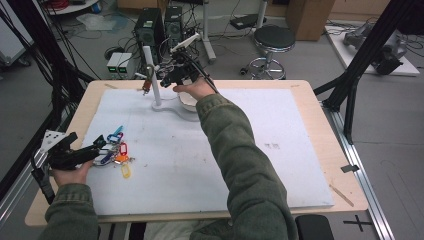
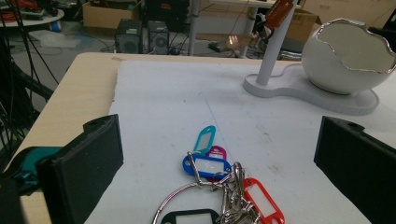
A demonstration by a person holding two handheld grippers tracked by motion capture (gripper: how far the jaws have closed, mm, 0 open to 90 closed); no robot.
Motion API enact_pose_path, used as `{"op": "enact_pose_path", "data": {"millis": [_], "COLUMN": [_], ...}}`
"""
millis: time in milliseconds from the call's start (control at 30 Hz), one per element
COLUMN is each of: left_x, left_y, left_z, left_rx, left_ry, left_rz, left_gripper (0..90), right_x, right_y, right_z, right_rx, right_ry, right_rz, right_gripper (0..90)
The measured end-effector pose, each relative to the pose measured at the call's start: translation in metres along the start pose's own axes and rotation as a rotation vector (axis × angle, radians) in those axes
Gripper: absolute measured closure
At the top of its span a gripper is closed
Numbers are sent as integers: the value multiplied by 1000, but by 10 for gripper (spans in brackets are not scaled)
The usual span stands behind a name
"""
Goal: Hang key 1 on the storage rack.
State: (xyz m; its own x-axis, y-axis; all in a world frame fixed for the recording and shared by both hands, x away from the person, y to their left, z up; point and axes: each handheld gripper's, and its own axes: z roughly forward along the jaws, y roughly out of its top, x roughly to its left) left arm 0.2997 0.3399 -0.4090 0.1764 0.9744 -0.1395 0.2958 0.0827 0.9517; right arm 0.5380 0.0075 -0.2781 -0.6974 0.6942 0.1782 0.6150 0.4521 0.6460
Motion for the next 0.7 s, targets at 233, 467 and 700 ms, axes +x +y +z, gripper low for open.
{"op": "enact_pose_path", "data": {"millis": [233,467,700], "left_x": [1,0,0], "left_y": [0,0,0], "left_z": [-1,-1,-1], "left_rx": [1,2,4], "left_ry": [4,5,7], "left_rz": [-5,-3,-2], "left_gripper": [17,17,17], "right_x": [-8,-11,-16], "right_y": [-16,-31,-40], "right_z": [-10,-23,-37], "right_rx": [-6,-5,-9], "right_ry": [-22,-3,0], "right_rz": [11,-19,-27], "right_gripper": [6,8,8]}}
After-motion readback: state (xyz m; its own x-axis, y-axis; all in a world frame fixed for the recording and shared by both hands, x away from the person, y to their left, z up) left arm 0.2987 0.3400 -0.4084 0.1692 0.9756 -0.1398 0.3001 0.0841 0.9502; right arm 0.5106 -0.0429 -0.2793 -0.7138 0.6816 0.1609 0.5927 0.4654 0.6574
